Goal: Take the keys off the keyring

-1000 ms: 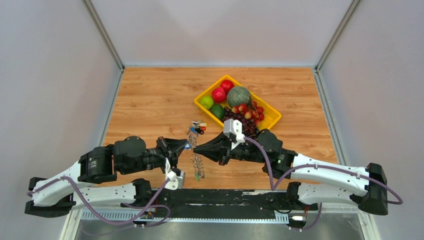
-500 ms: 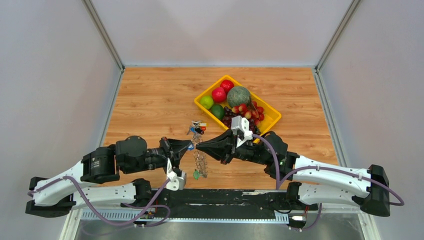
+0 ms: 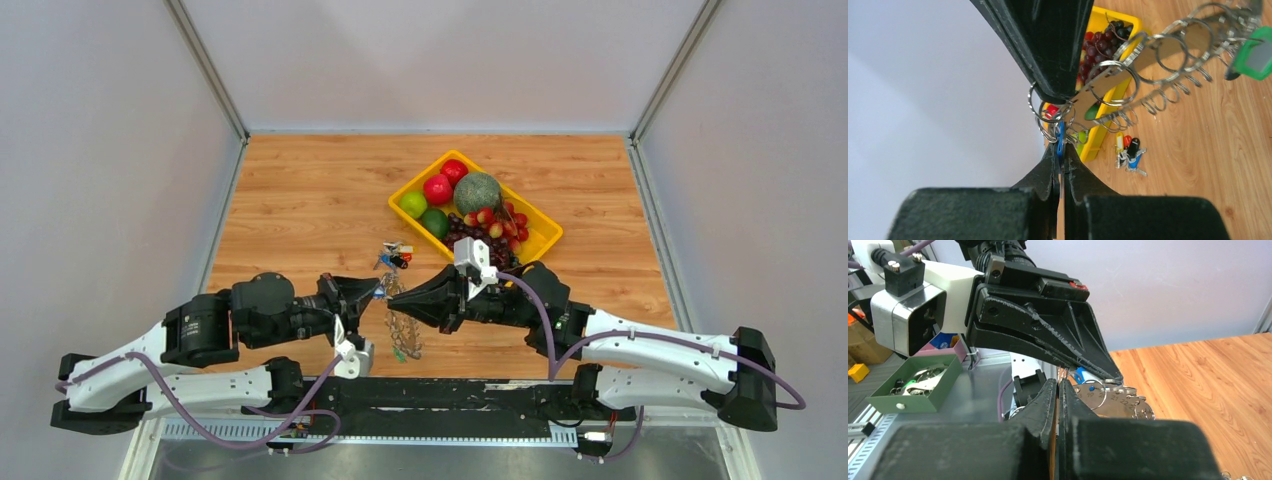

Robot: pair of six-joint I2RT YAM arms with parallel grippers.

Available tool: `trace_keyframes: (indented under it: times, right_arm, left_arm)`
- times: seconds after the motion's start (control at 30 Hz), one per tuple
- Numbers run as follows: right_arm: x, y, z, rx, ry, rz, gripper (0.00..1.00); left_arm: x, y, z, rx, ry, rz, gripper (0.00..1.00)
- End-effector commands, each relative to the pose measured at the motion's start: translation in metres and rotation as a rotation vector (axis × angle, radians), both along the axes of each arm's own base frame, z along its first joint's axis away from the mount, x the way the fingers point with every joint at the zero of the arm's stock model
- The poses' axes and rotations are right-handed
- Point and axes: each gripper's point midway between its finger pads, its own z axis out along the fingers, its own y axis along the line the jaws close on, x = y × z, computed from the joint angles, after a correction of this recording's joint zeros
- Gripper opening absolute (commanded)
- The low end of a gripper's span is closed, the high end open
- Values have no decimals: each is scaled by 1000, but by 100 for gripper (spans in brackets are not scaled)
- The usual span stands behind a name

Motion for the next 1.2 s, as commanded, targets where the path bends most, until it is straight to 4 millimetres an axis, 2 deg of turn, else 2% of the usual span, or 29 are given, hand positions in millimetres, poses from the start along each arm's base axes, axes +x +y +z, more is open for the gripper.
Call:
trace_keyframes:
  times: [0.0, 0.33, 0.6, 0.63, 0.7, 0.73, 0.8, 1.03, 1.17]
  right_arm:
    - [-14, 1, 29, 32, -60, 71, 0]
    - [-2, 19, -10, -128, -10, 41, 0]
    - [5, 35, -19, -182, -7, 39, 0]
    - [7, 36, -19, -188, -10, 28, 4]
    - [12, 34, -23, -200, -11, -2, 30]
    - [14, 31, -24, -200, -15, -16, 39]
    - [16, 22, -25, -193, -23, -45, 49]
    - [23, -17, -29, -163, -9, -158, 65]
    - [23, -32, -38, -167, 11, -186, 67]
  left_arm:
    - [4, 7, 19, -37, -12, 34, 0]
    - [1, 6, 32, -51, -16, 16, 0]
    - [1, -4, 17, 4, 6, 3, 0]
    - [2, -5, 17, 4, 11, 9, 0]
    - [4, -4, 17, 1, 15, 26, 0]
    - [5, -2, 19, -10, 22, 42, 0]
    - [7, 0, 20, -28, 45, 70, 0]
    - [7, 9, 9, -15, 117, 124, 0]
    - [7, 8, 0, -5, 159, 151, 0]
